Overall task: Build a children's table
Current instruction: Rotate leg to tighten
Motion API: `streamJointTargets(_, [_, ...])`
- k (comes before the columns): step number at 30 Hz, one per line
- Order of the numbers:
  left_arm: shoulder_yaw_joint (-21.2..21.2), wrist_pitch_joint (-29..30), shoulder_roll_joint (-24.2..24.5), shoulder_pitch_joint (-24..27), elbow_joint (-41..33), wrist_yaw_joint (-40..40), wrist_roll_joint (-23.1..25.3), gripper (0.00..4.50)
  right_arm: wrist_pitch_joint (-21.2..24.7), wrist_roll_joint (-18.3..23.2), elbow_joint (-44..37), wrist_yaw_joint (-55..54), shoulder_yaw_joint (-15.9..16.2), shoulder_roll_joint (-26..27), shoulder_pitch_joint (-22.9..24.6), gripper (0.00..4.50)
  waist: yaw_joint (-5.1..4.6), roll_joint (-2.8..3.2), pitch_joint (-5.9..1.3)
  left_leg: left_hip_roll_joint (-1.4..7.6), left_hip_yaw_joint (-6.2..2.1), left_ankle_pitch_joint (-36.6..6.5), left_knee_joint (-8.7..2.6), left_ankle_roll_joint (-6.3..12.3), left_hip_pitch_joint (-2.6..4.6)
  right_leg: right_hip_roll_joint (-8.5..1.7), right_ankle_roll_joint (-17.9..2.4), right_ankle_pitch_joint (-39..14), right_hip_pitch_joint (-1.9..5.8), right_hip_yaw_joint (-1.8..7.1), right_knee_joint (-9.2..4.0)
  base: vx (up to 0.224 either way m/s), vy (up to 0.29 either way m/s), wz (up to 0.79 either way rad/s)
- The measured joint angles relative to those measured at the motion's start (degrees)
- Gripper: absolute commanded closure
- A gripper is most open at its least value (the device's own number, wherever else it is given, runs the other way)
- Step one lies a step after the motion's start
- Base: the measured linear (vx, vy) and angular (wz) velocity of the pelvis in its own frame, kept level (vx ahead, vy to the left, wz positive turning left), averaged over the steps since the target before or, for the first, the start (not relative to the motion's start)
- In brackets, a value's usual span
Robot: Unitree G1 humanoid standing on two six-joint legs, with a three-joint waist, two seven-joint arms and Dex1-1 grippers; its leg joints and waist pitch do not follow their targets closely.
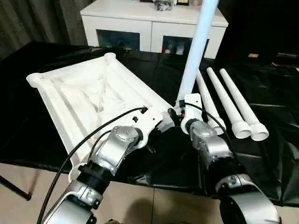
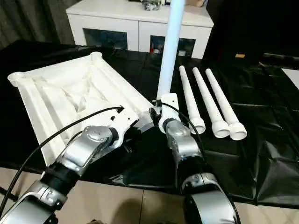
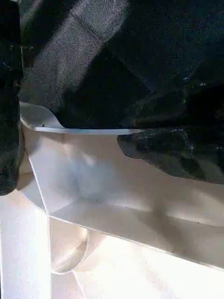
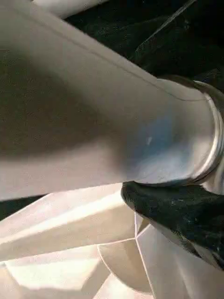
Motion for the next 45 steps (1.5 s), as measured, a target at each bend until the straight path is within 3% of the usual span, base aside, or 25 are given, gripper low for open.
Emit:
streamJointTargets(3, [-0.08,-0.18,0.54,0.23,-0.6,0.01,0.12,4.5,-1.59,0.0,-0.51,1.67,-0.35,-0.01,0.85,1.09,-0.03,0.0,0.0,-0.01,0.0,0.0,-0.13,0.0,-0.08,0.0,0.0,0.0,-0.08,0.0,-0.12,0.0,0.0,0.0])
streamJointTargets(8, [1.01,-1.32,5.42,2.38,-4.25,-0.41,1.15,4.5,-2.87,1.29,-7.07,10.53,2.48,-0.55,4.91,0.65,-1.43,-0.07,0.03,-0.01,-0.25,0.01,-0.19,0.0,-0.24,0.02,0.06,0.38,-0.5,-0.15,-0.13,0.0,0.0,0.0])
streamJointTargets(11, [1.0,-1.36,8.37,4.69,-8.46,-3.79,0.68,4.5,-1.45,1.98,-12.74,16.72,4.78,-4.27,7.0,0.52,-1.34,-0.06,0.03,0.03,-0.25,0.0,-0.23,-0.01,-0.22,0.06,0.19,0.69,-0.55,-0.15,-0.08,0.0,0.0,0.0])
streamJointTargets(17, [0.5,-5.32,17.01,8.51,-14.14,-15.08,-2.97,4.5,0.42,4.15,-23.17,35.83,8.34,-16.08,12.21,0.52,0.04,-0.07,0.02,0.09,-0.21,-0.03,-0.61,0.04,-0.19,0.14,0.32,0.49,-0.58,-0.13,-0.08,0.019,-0.002,0.0])
streamJointTargets(24, [-0.12,-8.12,21.43,10.77,-16.87,-25.11,-5.96,4.5,1.41,4.62,-25.93,46.94,11.64,-20.92,13.41,0.52,1.13,-0.05,0.03,0.06,-0.09,-0.03,-0.74,0.02,-0.13,0.12,0.22,0.41,-0.57,-0.02,-0.07,0.0,0.0,0.0])
streamJointTargets(30, [-1.13,-8.35,21.37,10.77,-16.9,-26.45,-6.23,4.5,1.78,4.45,-25.65,48.2,12.35,-20.59,13.31,0.52,1.54,-0.06,0.04,0.07,0.14,-0.01,-0.71,0.0,0.01,0.07,0.23,0.41,-0.45,0.21,0.07,0.0,0.0,0.0])
streamJointTargets(32, [-1.13,-8.39,21.55,10.77,-16.9,-26.78,-6.24,4.5,1.77,4.29,-25.34,48.8,12.4,-20.65,13.29,0.88,1.53,-0.06,0.04,0.07,0.14,-0.01,-0.71,-0.01,0.01,0.07,0.23,0.41,-0.45,0.21,0.11,0.0,0.0,0.0])
streamJointTargets(35, [-1.13,-8.4,21.81,10.82,-17.01,-27.53,-6.32,4.5,1.78,4.22,-25.1,49.58,12.67,-21.08,13.22,0.93,1.56,-0.06,0.03,0.07,0.14,-0.01,-0.71,-0.01,0.03,0.07,0.23,0.42,-0.45,0.21,0.19,0.0,0.0,0.0])
streamJointTargets(36, [-1.13,-8.4,21.87,10.83,-17.02,-27.66,-6.34,4.5,1.79,4.23,-25.1,49.84,12.67,-21.15,13.21,1.22,1.58,-0.07,0.03,0.08,0.14,-0.01,-0.71,-0.01,0.03,0.07,0.23,0.41,-0.45,0.21,0.2,0.0,0.0,0.0])
streamJointTargets(45, [-1.12,-8.35,22.42,10.93,-17.21,-28.35,-6.9,4.5,1.95,4.45,-25.07,50.54,12.67,-21.19,13.11,1.72,1.6,-0.07,0.03,0.08,0.14,0.0,-0.67,0.0,0.02,0.07,0.26,0.39,-0.45,0.21,0.22,0.0,0.0,0.0])
